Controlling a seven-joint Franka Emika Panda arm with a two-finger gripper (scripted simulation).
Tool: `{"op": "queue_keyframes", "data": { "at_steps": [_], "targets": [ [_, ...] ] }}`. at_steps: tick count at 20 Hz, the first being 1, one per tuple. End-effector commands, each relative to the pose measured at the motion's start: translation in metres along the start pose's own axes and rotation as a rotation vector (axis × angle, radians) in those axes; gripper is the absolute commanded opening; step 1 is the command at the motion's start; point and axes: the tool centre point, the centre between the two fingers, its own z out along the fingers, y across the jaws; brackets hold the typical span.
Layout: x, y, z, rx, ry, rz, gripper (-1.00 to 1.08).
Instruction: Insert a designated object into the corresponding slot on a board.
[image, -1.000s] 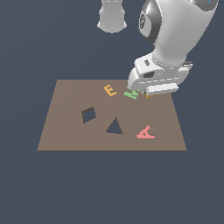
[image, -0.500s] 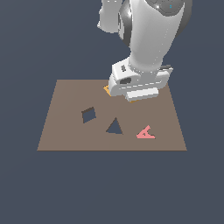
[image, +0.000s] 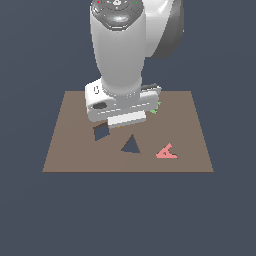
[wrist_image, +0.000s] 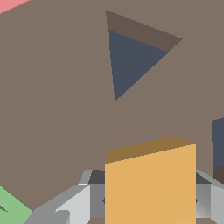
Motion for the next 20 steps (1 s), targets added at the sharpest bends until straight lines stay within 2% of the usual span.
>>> {"op": "queue_keyframes", "data": {
  "at_steps": [1,6,10,20],
  "targets": [
    [0.005,0.023,-0.001,0.000,0.000,-0.012,-1.00],
    [0.013,0.057,-0.002,0.000,0.000,-0.026,-1.00],
    [0.017,0.073,-0.003,0.000,0.000,-0.033,-1.00],
    [0.020,0.080,0.001,0.000,0.000,-0.035,-1.00]
  ]
}}
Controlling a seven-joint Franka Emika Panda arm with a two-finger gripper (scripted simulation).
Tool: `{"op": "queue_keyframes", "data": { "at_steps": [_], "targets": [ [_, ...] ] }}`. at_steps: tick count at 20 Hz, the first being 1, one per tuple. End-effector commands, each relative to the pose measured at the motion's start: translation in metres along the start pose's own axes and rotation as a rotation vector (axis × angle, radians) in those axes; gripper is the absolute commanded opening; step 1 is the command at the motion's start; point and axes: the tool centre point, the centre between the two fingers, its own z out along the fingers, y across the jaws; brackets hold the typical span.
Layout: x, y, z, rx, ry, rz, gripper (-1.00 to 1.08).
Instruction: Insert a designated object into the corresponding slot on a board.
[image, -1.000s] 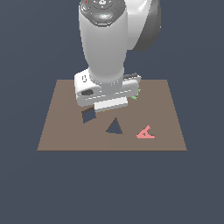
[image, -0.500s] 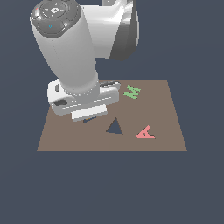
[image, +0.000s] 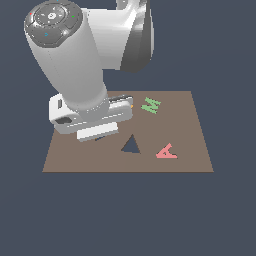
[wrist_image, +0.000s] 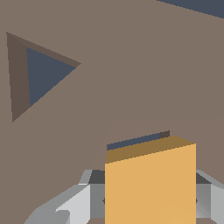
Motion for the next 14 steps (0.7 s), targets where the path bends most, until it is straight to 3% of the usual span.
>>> {"op": "queue_keyframes", "data": {
  "at_steps": [1,4,5,14],
  "targets": [
    [0.0005,0.0003,0.0047,0.000,0.000,-0.001,-1.00],
    [0.0010,0.0004,0.0083,0.000,0.000,-0.001,-1.00],
    [0.0010,0.0004,0.0083,0.000,0.000,-0.001,1.00],
    [0.0010,0.0004,0.0083,0.000,0.000,-0.001,1.00]
  ]
}}
